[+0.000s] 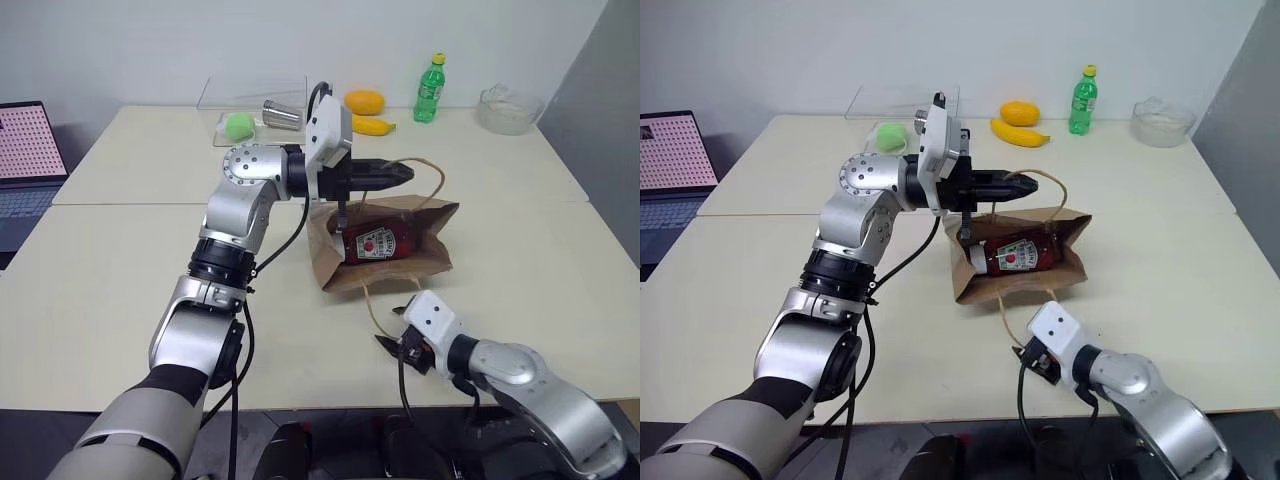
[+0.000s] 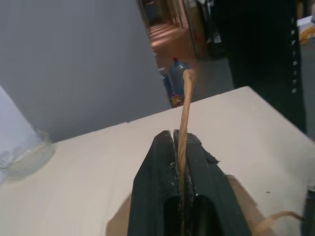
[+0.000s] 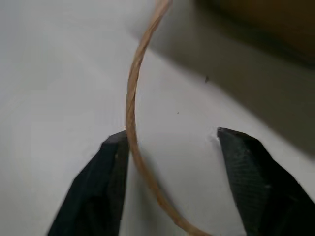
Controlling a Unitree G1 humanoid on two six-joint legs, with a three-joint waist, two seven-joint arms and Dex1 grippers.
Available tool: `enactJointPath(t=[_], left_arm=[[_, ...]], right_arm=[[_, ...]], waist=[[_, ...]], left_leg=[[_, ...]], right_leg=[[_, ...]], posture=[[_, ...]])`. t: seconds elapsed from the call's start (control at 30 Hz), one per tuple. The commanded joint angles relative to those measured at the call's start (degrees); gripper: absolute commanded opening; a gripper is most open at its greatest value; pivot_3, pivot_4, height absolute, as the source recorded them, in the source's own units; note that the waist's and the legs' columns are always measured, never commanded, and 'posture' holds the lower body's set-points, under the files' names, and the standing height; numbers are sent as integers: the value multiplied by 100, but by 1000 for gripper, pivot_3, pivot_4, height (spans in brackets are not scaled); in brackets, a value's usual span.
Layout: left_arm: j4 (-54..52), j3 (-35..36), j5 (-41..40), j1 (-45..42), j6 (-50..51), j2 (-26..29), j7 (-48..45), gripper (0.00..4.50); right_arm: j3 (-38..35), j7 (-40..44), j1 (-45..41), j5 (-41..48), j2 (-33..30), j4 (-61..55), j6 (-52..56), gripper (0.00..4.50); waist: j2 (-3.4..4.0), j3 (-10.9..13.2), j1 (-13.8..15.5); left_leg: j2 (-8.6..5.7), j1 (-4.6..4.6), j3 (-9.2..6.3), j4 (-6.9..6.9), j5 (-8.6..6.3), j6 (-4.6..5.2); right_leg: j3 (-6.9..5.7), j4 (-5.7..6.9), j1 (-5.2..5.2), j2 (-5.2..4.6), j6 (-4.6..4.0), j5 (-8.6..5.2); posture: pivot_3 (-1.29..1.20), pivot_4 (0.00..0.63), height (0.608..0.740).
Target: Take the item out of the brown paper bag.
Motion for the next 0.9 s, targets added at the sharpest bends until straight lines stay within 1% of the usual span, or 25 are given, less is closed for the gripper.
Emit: enactJointPath(t=[0.03,0.1,0.2,0.27,0.33,0.37,0.43,0.47,0.53,0.6,0.7,0.77,0.87,0.9], left_arm=[[-585,-10,-191,89,276,22,16,0],[-744,-32,-202,174,376,9,46,0],[-945,-74,-220,298,501,-19,76,0],[-1025,-90,-226,344,557,-20,86,0],[-1051,-102,-224,365,583,-4,86,0],[-1055,-112,-218,371,579,14,69,0],[-1063,-114,-222,377,591,32,55,0],[-1059,-110,-229,374,600,37,53,0],[-1046,-101,-245,364,619,37,65,0],[-1005,-69,-285,336,658,60,42,0],[-894,44,-340,262,702,134,67,0],[-840,120,-360,211,727,152,140,0],[-822,174,-376,175,736,152,203,0],[-823,177,-378,173,729,153,218,0]], right_arm=[[-568,246,147,475,-149,-892,349,3251],[-879,368,198,793,-274,-1139,481,3251],[-1476,660,377,1845,-923,-1186,315,3251],[-2008,728,603,2761,-1362,-1186,235,3251],[-2911,511,845,4282,-1477,-1186,218,3251],[-3284,438,922,4825,-1610,-1186,191,3251],[-3595,187,938,5411,-1816,-1186,150,3251],[-3522,-39,762,5486,-1860,-1149,141,3251],[-3216,-502,322,5501,-1881,-1040,112,3251],[-2625,-923,-377,5151,-1739,-834,210,3251],[-1408,-1405,-1552,4080,-1298,-254,419,3251],[-705,-1477,-2133,3359,-1120,147,471,3251],[-15,-1438,-2611,2565,-942,595,413,3251],[152,-1424,-2709,2342,-861,733,384,3439]], waist=[[0,0,7],[0,0,5],[0,0,24],[-2,2,30],[-4,2,36],[-4,2,27],[-3,2,27],[-5,3,22],[-5,3,14],[-5,3,9],[-4,2,-25],[-3,2,-14],[-3,2,-1],[-3,2,5]], left_leg=[[-1,0,1,-1,0,0],[1,1,3,-1,0,0],[-2,4,6,2,0,0],[-1,4,6,3,0,0],[0,4,6,1,-1,1],[5,3,6,1,-1,1],[2,4,10,0,-1,2],[3,5,12,1,-1,2],[6,7,15,3,-1,1],[7,9,19,3,0,1],[15,16,24,1,0,0],[14,13,20,-2,1,-1],[12,-5,19,-3,0,-1],[10,-12,18,-3,0,0]], right_leg=[[0,0,0,0,0,0],[1,0,0,0,1,0],[4,1,4,-2,1,0],[3,-1,6,-2,1,1],[1,-1,6,-2,0,0],[0,-2,7,1,0,1],[4,-1,7,-1,-1,1],[5,-1,8,-1,-1,1],[5,-1,8,1,-1,2],[6,0,8,1,4,0],[8,-1,7,8,7,-2],[7,-2,5,8,5,-1],[6,-7,-10,6,-4,5],[6,-7,-15,5,-9,8]], posture=[[0,150,740],[0,150,740],[0,150,740],[0,150,740],[0,150,740],[0,150,740],[0,150,740],[0,150,740],[0,150,740],[0,150,740],[0,150,740],[0,150,740],[0,150,740],[0,150,740]])
